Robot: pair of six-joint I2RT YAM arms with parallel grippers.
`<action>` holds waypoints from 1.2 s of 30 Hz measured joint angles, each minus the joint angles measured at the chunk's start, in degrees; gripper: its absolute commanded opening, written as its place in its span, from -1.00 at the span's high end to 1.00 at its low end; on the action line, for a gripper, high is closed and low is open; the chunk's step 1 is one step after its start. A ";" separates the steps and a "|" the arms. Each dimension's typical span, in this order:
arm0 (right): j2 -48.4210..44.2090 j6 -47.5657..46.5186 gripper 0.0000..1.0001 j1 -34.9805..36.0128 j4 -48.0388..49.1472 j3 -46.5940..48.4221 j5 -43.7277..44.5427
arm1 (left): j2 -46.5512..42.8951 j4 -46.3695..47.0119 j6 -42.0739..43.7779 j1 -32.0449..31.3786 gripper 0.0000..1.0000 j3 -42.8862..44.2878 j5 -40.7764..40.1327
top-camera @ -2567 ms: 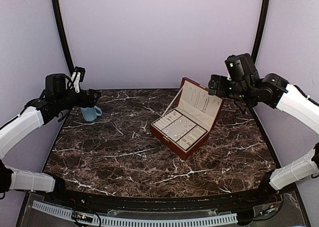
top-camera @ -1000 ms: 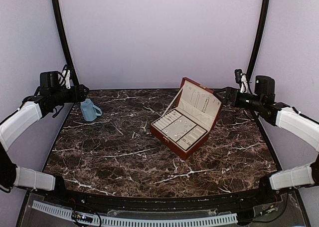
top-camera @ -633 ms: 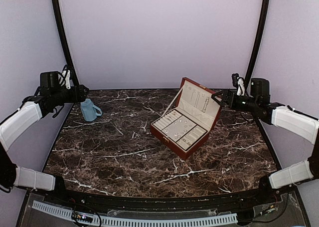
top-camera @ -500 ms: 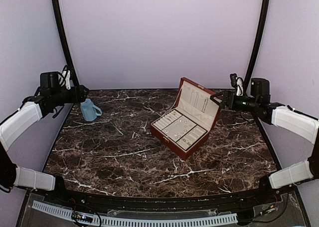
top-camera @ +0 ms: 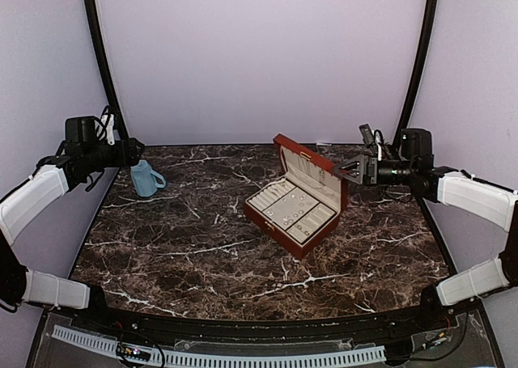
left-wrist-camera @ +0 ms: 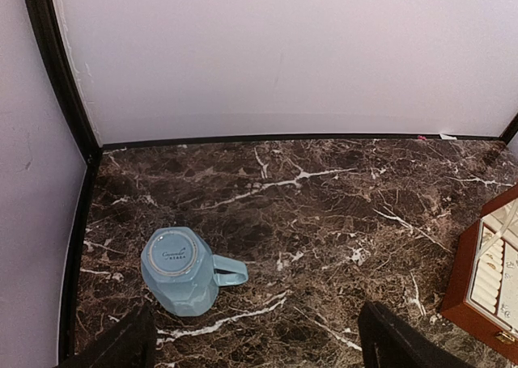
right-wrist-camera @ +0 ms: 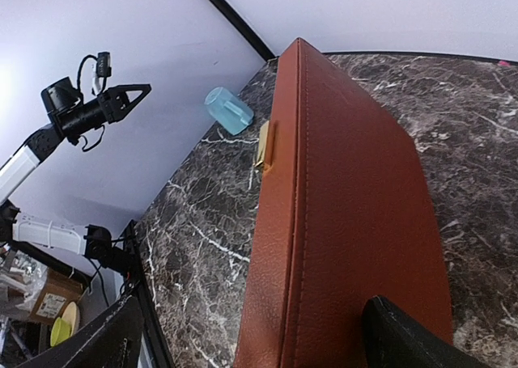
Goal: Organize the mixed jewelry
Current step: Close the box lid on the jewelry box, then press the box lid onto the jewelry box.
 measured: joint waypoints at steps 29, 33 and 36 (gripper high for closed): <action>9.33 3.28 -0.11 25.53 -8.00 9.46 39.41 | 0.00 0.02 0.00 0.00 -0.77 -0.48 -0.26; 16.33 1.90 0.04 28.81 -12.35 16.20 45.46 | 0.00 0.02 -0.02 0.00 -0.77 -0.66 -0.39; 20.57 0.85 0.13 30.82 -15.87 19.93 49.77 | -0.02 0.02 0.00 0.00 -0.77 -0.66 -0.42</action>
